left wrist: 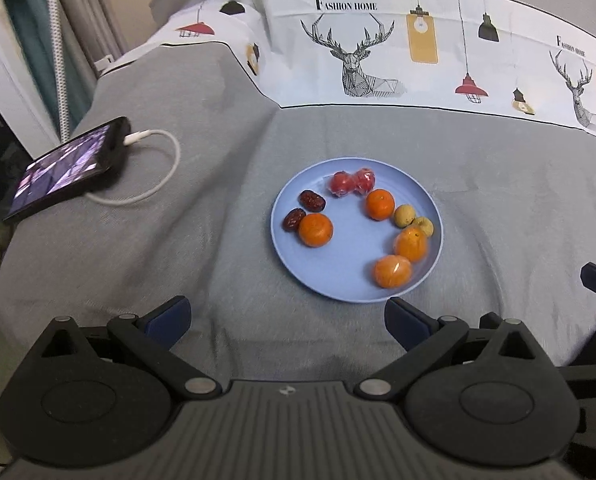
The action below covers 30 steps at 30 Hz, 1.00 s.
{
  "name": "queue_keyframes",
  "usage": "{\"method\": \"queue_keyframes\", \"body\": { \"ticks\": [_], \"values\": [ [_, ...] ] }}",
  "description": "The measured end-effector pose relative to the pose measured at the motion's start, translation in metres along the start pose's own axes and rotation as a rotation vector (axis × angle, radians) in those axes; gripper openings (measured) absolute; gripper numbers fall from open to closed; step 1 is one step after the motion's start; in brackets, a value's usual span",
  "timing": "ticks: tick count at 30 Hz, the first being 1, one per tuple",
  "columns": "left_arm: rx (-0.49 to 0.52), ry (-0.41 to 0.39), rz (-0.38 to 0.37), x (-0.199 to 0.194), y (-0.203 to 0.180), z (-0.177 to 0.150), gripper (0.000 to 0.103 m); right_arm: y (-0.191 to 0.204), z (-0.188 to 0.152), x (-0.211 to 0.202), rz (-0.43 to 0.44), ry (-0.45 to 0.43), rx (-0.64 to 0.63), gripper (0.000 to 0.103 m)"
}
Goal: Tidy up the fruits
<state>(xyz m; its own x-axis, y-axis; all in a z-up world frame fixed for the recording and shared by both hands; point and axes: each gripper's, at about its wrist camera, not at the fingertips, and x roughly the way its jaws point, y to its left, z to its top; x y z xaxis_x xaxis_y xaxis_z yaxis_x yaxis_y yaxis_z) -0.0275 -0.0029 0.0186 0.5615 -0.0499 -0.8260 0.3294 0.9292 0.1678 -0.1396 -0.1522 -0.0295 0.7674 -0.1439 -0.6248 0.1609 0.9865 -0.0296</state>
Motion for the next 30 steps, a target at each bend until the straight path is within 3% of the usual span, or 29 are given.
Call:
{"method": "queue_keyframes", "body": {
  "ticks": [5, 13, 30],
  "values": [
    [-0.006, 0.019, -0.019, -0.006, 0.001, -0.004, 0.103, 0.002, -0.004, -0.012, -0.018, -0.022, -0.004, 0.102],
    [-0.012, -0.026, -0.005, -0.017, 0.0, -0.006, 0.103, 0.002, -0.004, -0.02, -0.026, -0.037, -0.013, 0.102],
    [-0.001, -0.035, 0.008, -0.016, -0.002, -0.009, 0.103, 0.006, -0.003, -0.02, -0.022, -0.036, -0.037, 0.102]
  ]
}}
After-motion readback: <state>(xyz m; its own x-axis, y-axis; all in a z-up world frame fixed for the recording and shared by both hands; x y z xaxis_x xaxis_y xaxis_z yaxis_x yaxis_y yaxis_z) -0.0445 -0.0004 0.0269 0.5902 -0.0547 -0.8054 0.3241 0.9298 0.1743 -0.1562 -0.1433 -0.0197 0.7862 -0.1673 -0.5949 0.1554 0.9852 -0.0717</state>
